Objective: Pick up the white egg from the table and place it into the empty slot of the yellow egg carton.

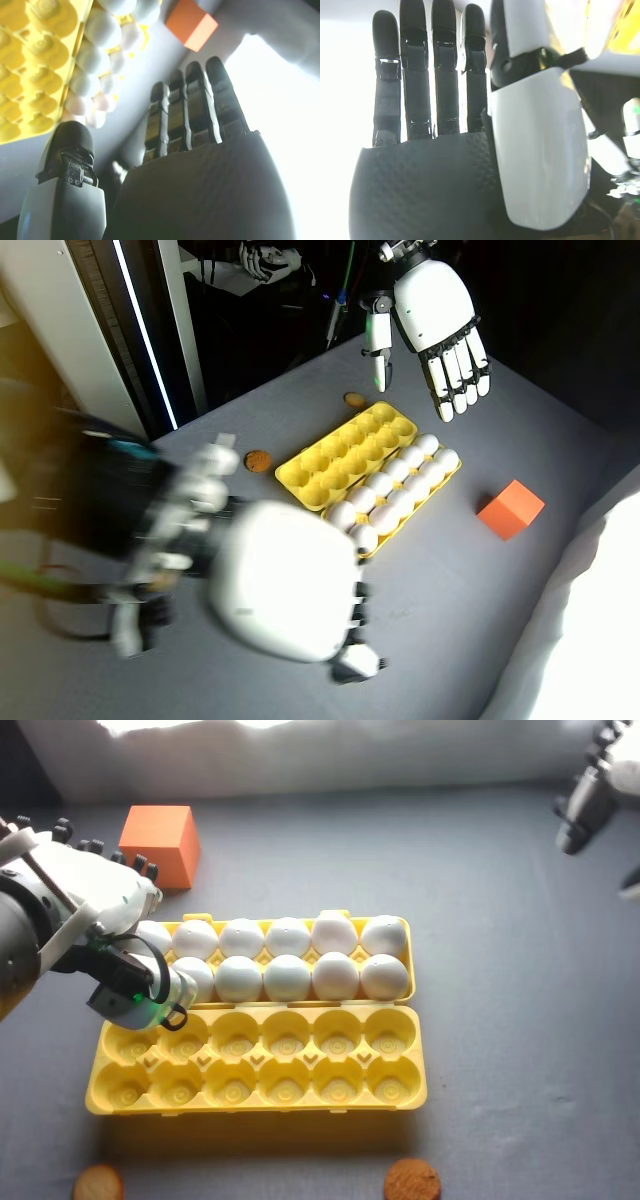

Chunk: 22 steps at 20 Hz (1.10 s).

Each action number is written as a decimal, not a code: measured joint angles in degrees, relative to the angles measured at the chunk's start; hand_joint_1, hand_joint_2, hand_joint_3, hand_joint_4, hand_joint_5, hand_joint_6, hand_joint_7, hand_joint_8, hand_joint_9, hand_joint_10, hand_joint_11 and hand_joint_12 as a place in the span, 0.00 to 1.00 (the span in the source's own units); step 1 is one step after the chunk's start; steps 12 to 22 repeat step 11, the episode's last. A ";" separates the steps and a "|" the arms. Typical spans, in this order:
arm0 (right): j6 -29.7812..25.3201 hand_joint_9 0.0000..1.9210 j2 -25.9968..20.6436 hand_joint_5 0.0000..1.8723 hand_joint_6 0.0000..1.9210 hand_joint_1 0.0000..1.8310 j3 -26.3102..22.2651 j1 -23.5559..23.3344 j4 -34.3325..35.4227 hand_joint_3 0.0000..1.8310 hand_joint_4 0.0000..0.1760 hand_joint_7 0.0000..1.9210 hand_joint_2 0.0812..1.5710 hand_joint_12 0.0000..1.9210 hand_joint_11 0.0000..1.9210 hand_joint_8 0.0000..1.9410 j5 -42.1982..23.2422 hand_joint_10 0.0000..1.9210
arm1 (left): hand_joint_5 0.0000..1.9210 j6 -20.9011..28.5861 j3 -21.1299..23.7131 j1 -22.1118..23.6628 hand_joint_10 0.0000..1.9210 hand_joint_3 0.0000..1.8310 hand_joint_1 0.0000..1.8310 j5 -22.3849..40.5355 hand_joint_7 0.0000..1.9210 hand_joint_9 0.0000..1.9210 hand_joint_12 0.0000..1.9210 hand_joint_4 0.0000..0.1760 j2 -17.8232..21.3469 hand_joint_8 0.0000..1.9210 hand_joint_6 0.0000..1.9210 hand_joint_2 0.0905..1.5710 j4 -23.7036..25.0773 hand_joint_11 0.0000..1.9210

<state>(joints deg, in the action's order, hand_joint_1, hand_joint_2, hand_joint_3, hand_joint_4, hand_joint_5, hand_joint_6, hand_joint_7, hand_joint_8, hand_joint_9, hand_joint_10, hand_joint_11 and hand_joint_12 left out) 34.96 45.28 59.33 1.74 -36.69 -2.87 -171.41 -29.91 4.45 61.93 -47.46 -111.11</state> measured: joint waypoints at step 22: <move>-16.09 0.43 -15.02 0.44 0.00 0.61 -9.01 11.28 -0.20 0.00 0.00 0.46 0.61 0.66 0.11 0.00 -1.29 0.00 | 0.11 0.00 -0.37 -0.28 0.00 0.00 0.10 0.13 0.13 0.11 0.18 0.00 0.00 0.00 0.00 0.80 -0.37 0.00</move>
